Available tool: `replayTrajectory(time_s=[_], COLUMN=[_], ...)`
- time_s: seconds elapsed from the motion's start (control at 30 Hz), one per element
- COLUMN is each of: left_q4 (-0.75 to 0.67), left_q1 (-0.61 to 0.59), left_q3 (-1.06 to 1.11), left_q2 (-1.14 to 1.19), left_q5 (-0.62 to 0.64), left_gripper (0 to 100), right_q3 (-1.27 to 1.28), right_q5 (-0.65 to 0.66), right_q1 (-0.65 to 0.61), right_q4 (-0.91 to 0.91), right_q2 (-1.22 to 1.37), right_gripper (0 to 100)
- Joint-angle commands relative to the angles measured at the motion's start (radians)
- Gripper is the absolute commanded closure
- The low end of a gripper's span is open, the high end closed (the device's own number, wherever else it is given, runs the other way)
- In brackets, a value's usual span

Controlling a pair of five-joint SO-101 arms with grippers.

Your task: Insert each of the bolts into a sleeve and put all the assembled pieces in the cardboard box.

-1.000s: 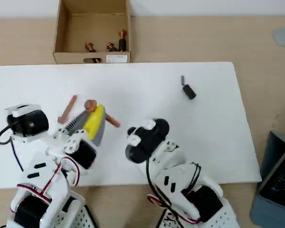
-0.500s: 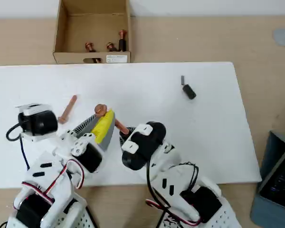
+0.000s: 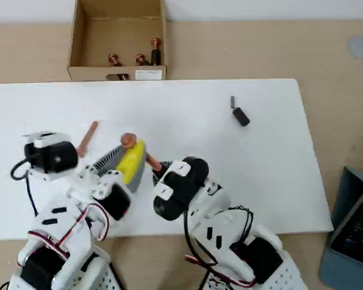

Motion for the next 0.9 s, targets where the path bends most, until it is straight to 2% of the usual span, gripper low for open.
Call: replayTrajectory(time_s=[0.0,0.37,0.57,0.87], left_q4=[0.048,0.058,0.058,0.103], left_q1=[0.061,0.078,0.143,0.150], left_q3=[-0.015,0.000,0.051,0.074], left_q2=[-0.007,-0.004,-0.004,-0.005], left_q5=[0.002,-0.052,-0.089,-0.089], left_gripper=[100,100,100,99], right_q3=[-0.054,-0.070,-0.071,-0.070], right_q5=[0.011,0.012,0.110,0.110], right_q1=[-0.008,-0.010,-0.042,-0.048], right_q4=[-0.031,-0.032,-0.034,-0.089], right_q2=[-0.105,-0.105,-0.105,-0.105], right_gripper=[98.9,98.9,98.9,98.9])
